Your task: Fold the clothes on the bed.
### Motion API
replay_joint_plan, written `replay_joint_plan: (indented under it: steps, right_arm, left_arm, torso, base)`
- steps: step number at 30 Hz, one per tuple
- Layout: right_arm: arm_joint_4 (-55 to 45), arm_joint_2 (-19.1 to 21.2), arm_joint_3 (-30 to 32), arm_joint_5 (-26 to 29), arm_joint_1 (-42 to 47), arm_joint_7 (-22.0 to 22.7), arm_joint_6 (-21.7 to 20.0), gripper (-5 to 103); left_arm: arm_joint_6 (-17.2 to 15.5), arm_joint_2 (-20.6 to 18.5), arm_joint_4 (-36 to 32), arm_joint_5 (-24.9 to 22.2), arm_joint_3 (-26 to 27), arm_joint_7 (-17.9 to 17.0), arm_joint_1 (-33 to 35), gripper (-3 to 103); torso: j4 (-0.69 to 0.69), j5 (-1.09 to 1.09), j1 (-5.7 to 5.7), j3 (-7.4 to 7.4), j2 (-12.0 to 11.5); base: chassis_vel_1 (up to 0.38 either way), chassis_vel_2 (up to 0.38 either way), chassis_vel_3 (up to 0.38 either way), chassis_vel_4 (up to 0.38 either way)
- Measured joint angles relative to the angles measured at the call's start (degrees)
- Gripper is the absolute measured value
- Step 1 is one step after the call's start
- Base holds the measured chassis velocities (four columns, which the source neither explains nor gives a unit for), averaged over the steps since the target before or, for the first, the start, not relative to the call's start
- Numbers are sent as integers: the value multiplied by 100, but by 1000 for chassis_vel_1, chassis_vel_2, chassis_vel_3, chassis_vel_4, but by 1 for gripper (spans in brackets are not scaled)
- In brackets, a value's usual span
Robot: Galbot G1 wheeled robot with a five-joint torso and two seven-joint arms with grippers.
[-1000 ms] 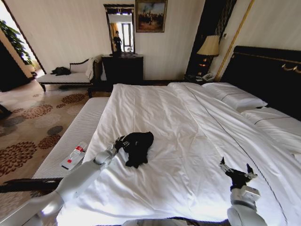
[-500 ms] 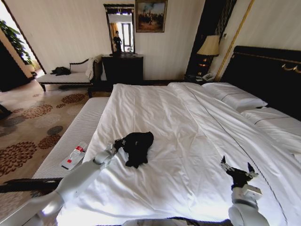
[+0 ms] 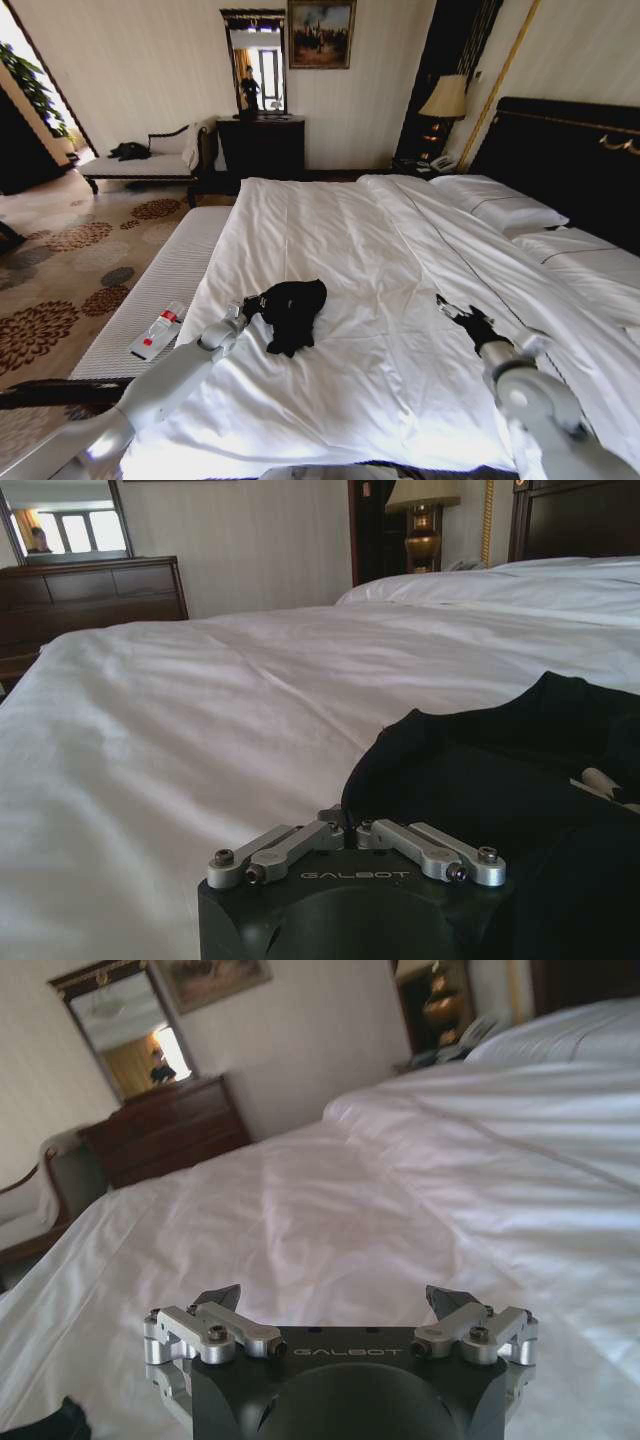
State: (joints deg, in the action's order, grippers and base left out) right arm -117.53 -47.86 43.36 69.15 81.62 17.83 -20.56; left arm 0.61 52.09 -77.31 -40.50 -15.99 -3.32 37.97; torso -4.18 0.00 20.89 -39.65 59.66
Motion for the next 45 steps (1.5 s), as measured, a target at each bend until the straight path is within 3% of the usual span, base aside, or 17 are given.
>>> replay_joint_plan:
  steps: [6,8,15,19,29,42,45]
  right_arm:
    - [780,267,-1235,288,-1049,-183,-283,100]
    - [1027,155,-1869,282,-1556,-138,-302,100]
    - [1404,-163,-2883,341,-2289,-68,-300,100]
    - [1893,-293,-3765,365,-3042,-107,-311,100]
    - [2359,-710,-4480,538,-3797,-148,-423,100]
    - [2673,-1205,-4711,419,-3952,-177,-496,102]
    - [2821,-1379,-4803,391,-4058,-169,-497,96]
  left_arm:
    - [-19,14,-39,-1,106,-44,112,1]
    - [-19,1,-38,4,118,-48,122,1]
    - [-47,48,-33,-3,74,-84,97,1]
    - [-72,74,11,-22,26,-104,54,1]
    - [-55,49,36,-22,-6,-105,56,1]
    - [-95,-39,-110,4,-52,-183,63,1]
    - [-88,-28,-68,41,-60,-168,69,1]
  torso:
    - [-1,1,0,0,0]
    - [0,0,0,0,0]
    - [-1,-2,0,0,0]
    - [0,-1,0,0,0]
    - [-1,-2,-1,0,0]
    - [-1,0,-1,1,0]
    - [0,0,-1,1,0]
  base:
    - [0,0,0,0]
    - [0,0,0,0]
    - [0,0,0,0]
    - [0,0,0,0]
    - [0,0,0,0]
    - [0,0,0,0]
    - [0,0,0,0]
